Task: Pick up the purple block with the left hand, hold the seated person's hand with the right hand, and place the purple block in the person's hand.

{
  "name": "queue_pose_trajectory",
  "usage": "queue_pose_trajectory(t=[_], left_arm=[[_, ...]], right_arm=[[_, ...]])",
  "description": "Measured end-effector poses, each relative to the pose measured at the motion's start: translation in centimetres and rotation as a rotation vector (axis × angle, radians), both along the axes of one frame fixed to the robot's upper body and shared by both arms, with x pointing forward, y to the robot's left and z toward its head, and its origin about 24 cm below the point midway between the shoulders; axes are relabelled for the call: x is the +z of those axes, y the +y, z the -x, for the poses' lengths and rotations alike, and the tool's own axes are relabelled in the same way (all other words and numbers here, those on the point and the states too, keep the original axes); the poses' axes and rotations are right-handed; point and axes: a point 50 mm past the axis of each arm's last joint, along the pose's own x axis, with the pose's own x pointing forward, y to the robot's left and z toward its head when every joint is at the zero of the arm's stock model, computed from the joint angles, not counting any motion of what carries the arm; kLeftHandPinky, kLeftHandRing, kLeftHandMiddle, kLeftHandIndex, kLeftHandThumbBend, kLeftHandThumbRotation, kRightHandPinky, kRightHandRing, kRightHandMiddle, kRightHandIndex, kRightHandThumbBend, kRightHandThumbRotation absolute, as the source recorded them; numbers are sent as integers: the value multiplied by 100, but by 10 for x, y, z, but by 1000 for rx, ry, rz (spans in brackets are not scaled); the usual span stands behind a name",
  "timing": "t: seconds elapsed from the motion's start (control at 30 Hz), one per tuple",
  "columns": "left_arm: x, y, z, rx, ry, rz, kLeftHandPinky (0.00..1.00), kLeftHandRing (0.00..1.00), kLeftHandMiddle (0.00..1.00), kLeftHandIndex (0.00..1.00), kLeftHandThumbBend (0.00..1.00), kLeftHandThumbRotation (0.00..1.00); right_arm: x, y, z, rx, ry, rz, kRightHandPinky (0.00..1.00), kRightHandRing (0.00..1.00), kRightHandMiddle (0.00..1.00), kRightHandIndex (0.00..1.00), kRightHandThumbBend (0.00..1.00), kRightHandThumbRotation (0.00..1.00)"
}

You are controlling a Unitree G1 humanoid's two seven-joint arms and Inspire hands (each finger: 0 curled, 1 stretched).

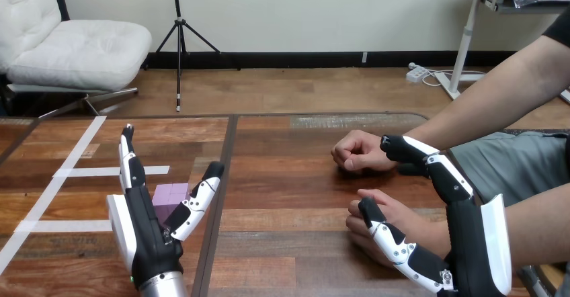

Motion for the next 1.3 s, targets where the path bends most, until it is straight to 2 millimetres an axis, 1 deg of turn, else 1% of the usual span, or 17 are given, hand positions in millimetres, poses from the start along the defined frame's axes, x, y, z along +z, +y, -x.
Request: queue_pose_trajectory(t=[0.2,0.47,0.87,1.3], left_arm=[[-3,0,-1,11,35,-10,92,95,97,97,89,42],[-7,-1,-1,37,78,-29,88,93,96,96,91,45],[-10,0,0,58,108,-60,90,93,95,96,91,45],[-11,3,0,88,123,-114,89,92,94,94,90,43]], right_arm=[[0,0,0,1,1,-1,67,73,75,75,48,21],[0,0,0,2,1,-1,67,73,75,75,47,21],[0,-1,0,3,4,5,68,73,75,75,48,21],[0,-1,0,2,6,12,67,73,75,75,47,21]])
